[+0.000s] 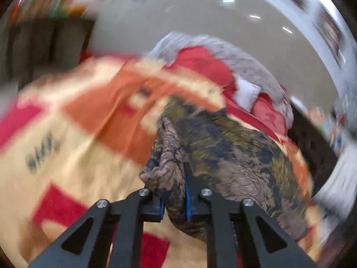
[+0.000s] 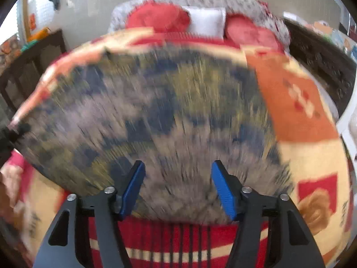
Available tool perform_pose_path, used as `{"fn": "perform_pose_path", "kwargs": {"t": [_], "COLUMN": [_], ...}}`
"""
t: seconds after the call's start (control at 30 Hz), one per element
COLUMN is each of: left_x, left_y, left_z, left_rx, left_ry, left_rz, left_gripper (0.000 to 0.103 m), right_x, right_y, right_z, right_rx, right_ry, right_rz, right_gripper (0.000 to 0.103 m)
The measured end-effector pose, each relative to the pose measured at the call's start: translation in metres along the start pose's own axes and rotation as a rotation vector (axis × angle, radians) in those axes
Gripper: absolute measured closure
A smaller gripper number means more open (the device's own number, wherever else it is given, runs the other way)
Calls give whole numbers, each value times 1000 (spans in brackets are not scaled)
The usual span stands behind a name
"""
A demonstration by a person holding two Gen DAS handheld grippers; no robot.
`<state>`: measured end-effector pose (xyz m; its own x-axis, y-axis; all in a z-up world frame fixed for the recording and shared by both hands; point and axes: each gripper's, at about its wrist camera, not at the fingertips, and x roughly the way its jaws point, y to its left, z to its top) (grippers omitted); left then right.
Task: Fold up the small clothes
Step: 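Grasp the shirt corner with the left gripper while the right gripper pinches the shirt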
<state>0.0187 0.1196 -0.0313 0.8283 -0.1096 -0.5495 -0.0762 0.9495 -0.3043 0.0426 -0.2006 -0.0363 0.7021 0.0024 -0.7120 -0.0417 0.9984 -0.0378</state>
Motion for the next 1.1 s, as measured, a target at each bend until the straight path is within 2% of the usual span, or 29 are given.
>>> {"fn": "perform_pose_path", "kwargs": {"t": [0.07,0.1,0.17,0.2,0.23,0.3,0.47,0.57,0.63,0.7,0.77,0.8,0.83,0.93,1.1], "left_x": [-10,-13,-17,-19,-20,-21,-25,-28,-27,-27,-27,-27,-27,-30,-30], "left_y": [-30,-42,-63,-69,-75,-84,-98,-107,-112,-117,-121,-123,-123,-128,-144], "left_z": [0,0,1,1,1,2,6,7,7,5,4,4,5,3,-2], "left_rx": [145,194,279,306,329,353,405,439,450,459,469,470,469,489,509], "left_ry": [-74,-95,-130,-140,-146,-151,-160,-168,-166,-166,-166,-166,-163,-168,-149], "left_rz": [-15,-33,-66,-77,-91,-117,-156,-178,-192,-203,-204,-204,-209,-212,-227], "left_gripper": [90,91,91,91,91,92,94,95,95,95,95,96,96,96,96], "right_x": [-14,-14,1,17,32,59,113,126,135,138,140,141,144,146,131], "right_y": [9,17,31,43,53,73,122,159,182,198,214,217,219,202,142], "right_z": [36,58,95,116,132,155,193,206,212,214,212,212,211,212,221], "right_rx": [-10,-13,-3,10,22,30,32,-84,-183,-271,-365,-399,-435,-433,-311], "right_ry": [-46,-37,37,102,149,212,354,383,410,425,432,424,429,438,406], "right_rz": [70,142,340,462,546,617,693,651,571,535,492,465,414,378,417], "right_gripper": [21,20,18,18,18,18,18,18,18,18,25,43,68,76,77]}}
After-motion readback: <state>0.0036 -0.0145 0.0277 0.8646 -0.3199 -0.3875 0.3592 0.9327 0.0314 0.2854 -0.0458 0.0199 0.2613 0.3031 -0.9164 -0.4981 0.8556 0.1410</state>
